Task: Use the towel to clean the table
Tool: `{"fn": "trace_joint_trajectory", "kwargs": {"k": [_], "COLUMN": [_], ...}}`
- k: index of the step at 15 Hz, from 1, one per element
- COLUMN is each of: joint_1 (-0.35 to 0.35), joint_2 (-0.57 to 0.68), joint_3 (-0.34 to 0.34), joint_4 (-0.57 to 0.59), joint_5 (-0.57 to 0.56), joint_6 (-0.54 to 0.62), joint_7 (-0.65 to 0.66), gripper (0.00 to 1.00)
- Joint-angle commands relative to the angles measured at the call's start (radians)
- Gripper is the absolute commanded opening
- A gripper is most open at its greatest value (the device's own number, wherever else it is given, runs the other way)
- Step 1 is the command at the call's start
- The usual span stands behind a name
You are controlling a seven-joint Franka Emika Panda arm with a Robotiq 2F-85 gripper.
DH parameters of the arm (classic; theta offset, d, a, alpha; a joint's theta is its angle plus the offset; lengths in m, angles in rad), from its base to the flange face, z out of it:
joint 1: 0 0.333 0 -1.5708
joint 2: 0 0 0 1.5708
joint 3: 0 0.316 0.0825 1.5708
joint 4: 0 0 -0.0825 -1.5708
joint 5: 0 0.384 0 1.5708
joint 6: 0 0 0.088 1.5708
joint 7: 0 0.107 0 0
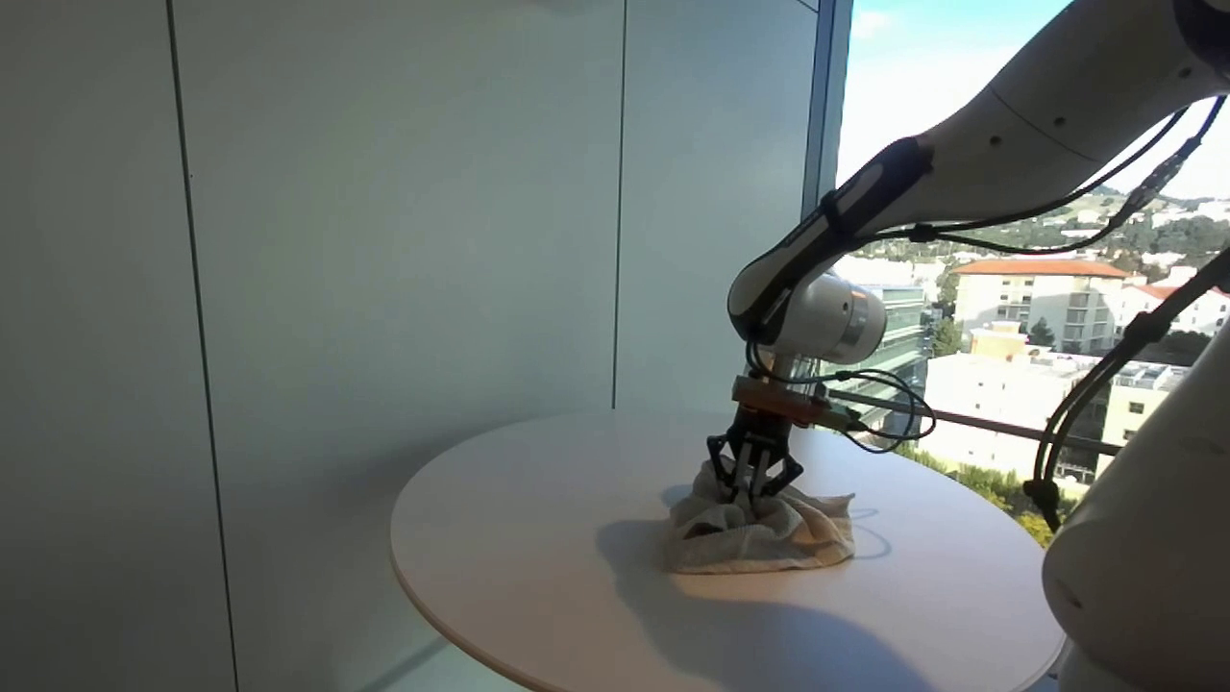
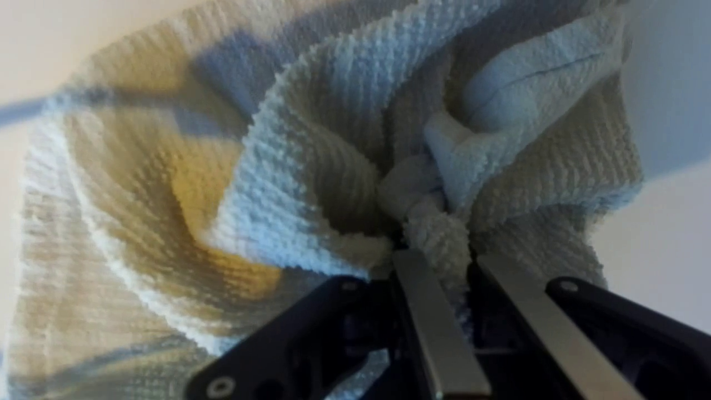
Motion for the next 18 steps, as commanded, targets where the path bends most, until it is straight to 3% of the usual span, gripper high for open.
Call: {"fn": "trace_joint_trajectory", "kwargs": {"k": [1,6,11,13,15,18], "joint_1": [0.083,0.183,0.302,0.335,0.339,0.287], "joint_2": [0.163,0.284,0.440,0.494,0.534,0.537], "joint_3": [0.093,0.216,0.292,0.291,0.245,0.185], "joint_4": [0.107,0.328,0.593,0.684,0.731,0.690], "joint_5": [-0.011,-0.136,-0.327,-0.420,-0.547,-0.524], "joint_6": [0.053,0.009,-0.099,-0.154,-0.247,-0.307], "joint_7": [-0.021,0.017,0.030,0.003,0.030,-0.009], "gripper": [0.08,0.08,0.08,0.08,0.08,0.08]}}
